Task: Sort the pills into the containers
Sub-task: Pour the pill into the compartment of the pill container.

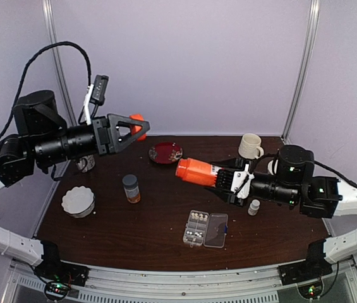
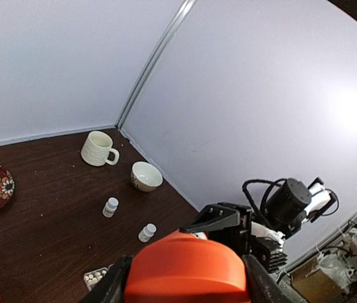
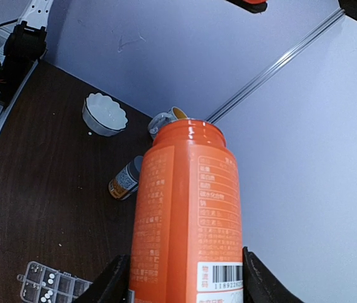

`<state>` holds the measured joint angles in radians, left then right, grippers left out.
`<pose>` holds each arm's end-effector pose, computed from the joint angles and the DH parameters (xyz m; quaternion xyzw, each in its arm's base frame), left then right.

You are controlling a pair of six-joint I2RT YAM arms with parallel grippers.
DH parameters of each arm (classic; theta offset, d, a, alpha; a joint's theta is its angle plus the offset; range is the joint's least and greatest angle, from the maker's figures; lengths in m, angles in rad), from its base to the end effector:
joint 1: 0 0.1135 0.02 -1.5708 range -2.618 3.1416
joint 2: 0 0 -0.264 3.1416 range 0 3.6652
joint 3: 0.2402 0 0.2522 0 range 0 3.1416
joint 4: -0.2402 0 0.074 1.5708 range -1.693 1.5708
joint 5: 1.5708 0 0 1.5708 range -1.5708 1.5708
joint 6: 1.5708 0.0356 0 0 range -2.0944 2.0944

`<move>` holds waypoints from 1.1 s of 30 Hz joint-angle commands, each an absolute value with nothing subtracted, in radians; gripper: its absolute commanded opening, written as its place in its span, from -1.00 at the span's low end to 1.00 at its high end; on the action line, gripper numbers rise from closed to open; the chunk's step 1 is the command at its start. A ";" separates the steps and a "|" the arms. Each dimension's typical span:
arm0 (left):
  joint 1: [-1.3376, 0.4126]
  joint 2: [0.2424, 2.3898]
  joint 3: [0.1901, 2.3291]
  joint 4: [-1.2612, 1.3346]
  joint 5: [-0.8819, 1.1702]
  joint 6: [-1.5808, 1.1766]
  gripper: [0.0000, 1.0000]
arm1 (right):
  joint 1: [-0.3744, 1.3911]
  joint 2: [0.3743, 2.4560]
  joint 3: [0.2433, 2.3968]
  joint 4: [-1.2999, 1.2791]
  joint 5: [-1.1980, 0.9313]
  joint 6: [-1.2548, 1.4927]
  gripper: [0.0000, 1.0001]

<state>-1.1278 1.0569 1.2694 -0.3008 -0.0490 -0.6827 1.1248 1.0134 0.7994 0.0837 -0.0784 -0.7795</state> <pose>0.0985 -0.2036 0.4441 0.1466 0.7229 -0.5198 0.4310 0.1015 0.2187 0.3299 -0.6269 0.4145 0.1422 0.6442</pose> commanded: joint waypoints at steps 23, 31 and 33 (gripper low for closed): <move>-1.130 0.996 1.105 -0.293 -0.277 -0.554 -0.67 | 1.099 0.784 0.419 0.013 -0.046 0.060 -1.00; -1.129 1.029 1.078 -0.271 -0.252 -0.526 -0.68 | 1.084 0.821 0.369 -0.029 -0.024 0.183 -1.00; -1.129 1.038 1.070 -0.266 -0.252 -0.528 -0.68 | 1.081 0.852 0.379 -0.041 -0.031 0.199 -1.00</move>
<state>-1.1278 1.0218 1.0920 -0.3145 -0.2649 -0.5537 1.0927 0.8139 0.3725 -0.0181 -0.0490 0.1135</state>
